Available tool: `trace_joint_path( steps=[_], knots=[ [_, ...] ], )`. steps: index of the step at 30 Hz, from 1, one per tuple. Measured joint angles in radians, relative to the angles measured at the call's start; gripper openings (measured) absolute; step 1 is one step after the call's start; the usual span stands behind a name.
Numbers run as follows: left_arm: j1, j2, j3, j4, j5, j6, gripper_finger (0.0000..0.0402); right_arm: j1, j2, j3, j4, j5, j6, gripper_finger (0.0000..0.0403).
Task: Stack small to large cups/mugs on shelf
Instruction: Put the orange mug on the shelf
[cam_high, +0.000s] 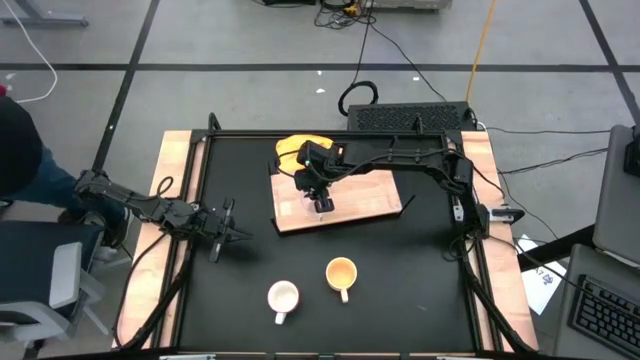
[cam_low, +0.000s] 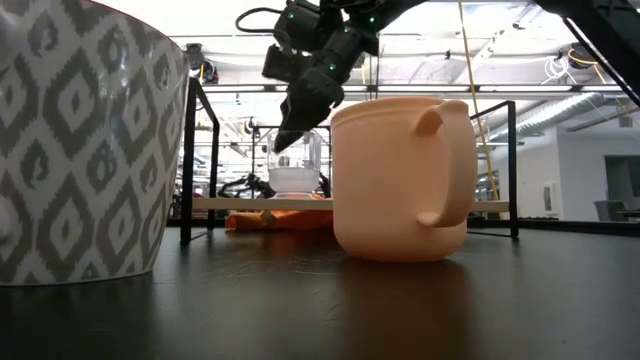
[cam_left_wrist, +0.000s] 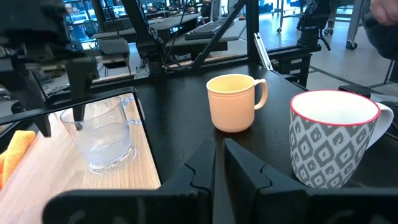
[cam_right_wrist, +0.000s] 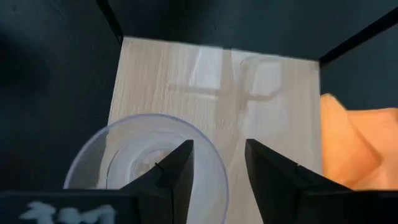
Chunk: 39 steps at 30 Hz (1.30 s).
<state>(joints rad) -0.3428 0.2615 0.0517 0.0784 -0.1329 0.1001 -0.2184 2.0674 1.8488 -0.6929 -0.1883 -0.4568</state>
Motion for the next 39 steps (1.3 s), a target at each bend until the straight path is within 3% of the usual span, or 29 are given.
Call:
trace_joint_path(
  steps=[19,23,31,39],
  knots=[
    [0.0,0.0,0.0,0.0,0.0,0.0,0.0035,0.013,-0.082,0.0,-0.037,-0.001,0.032,0.0132],
    [0.0,0.0,0.0,0.0,0.0,0.0,0.0035,0.017,-0.082,0.0,-0.038,-0.001,0.032,0.0104],
    [0.0,0.0,0.0,0.0,0.0,0.0,0.0035,0.023,-0.082,0.0,-0.071,-0.001,0.026,0.0011],
    [0.0,0.0,0.0,0.0,0.0,0.0,0.0035,0.038,-0.083,0.0,-0.086,-0.002,0.018,0.0001]
  ],
)
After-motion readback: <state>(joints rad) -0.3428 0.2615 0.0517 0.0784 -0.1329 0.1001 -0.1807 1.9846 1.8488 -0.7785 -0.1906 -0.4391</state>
